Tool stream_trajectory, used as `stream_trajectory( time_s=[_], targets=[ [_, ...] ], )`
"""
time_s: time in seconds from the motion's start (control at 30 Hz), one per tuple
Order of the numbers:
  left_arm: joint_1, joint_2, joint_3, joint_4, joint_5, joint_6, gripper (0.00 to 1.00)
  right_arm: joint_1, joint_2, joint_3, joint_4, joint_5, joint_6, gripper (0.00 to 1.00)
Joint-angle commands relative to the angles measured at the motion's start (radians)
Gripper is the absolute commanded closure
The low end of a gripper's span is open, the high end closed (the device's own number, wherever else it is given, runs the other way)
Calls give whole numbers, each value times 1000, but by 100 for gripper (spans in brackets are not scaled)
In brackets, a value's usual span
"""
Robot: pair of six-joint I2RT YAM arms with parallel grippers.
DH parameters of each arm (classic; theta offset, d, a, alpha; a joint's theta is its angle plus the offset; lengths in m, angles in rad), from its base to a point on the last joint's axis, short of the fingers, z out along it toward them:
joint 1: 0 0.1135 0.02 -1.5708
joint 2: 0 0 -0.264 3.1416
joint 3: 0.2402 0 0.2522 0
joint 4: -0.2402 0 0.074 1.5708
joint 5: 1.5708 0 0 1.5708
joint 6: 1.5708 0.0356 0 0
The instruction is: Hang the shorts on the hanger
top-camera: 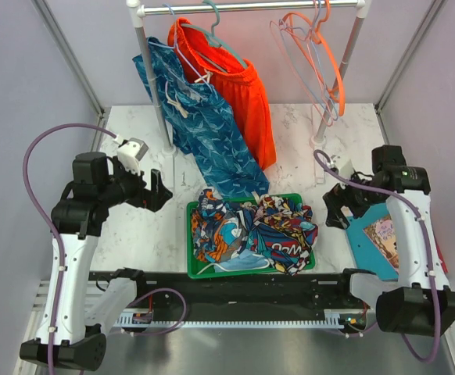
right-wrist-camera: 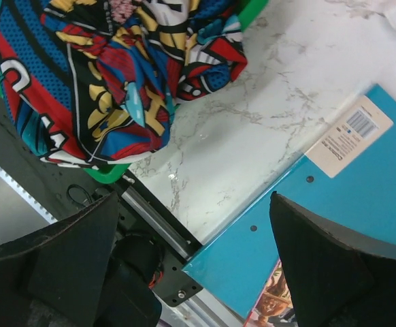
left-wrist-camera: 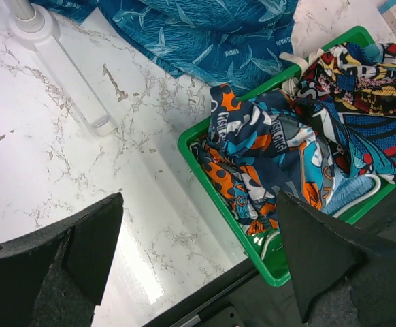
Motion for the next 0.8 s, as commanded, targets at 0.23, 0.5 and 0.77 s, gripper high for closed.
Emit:
stream_trajectory(
  time_s=[0.23,0.5,0.77],
  targets=[
    [6,-32,-13,11,47,55,0,431,28,16,40,177,129,2],
    [5,-57,-10,-22,63,99,0,639,53,-53,95,260,181,2],
    [4,-52,-10,-25,124,119,0,752,97,-59,232,321,266,6]
  ],
)
